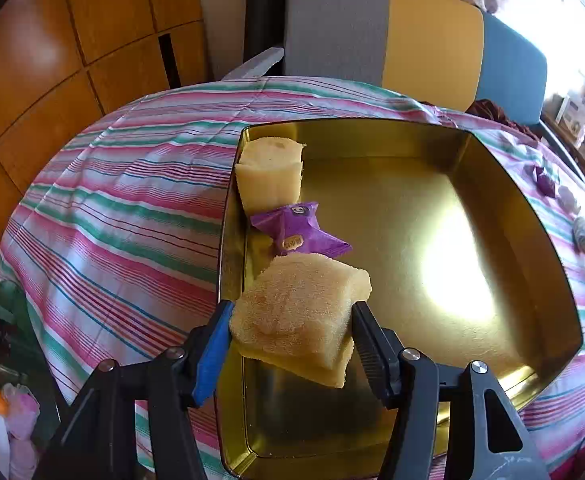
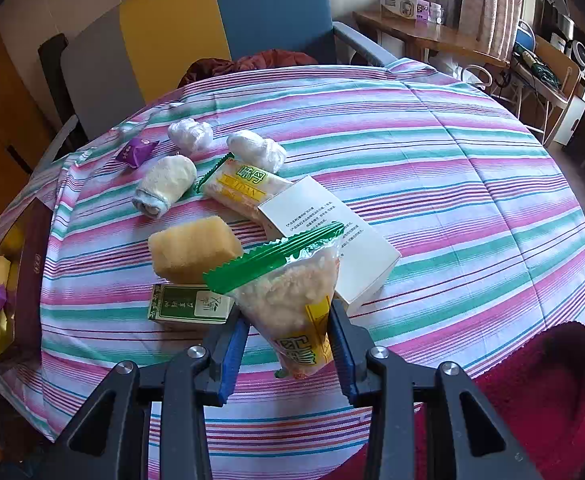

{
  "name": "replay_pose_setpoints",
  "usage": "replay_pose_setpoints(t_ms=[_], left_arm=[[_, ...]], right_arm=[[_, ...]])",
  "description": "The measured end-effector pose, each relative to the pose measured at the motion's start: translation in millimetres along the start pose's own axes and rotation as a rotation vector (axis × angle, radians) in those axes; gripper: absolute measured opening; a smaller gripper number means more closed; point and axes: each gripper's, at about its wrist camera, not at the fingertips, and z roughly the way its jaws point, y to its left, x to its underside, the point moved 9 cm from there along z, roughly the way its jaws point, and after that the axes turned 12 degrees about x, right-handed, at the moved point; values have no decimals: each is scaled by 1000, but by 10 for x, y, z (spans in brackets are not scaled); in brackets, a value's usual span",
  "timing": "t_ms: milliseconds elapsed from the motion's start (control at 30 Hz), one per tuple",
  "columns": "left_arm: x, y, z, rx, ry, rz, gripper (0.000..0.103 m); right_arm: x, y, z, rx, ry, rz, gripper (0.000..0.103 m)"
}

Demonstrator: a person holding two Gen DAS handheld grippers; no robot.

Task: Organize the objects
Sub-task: 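Carry the second sponge cake into the tray and open the left gripper, then carry the WEIDAN bag into the tray and release with the right gripper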

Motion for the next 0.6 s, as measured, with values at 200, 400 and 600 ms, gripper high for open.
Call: replay_pose_setpoints(t_ms=[200, 400, 600], left_arm=[[-13, -34, 13, 3, -7, 21, 67], [-61, -82, -88, 3, -44, 44, 70], [-229, 3, -458, 25, -144, 8, 70]], right_arm=[[-9, -20, -5, 20, -3, 4, 39], [-2, -7, -89, 53, -13, 7, 39], [-80, 614, -630, -25, -98, -97, 39]])
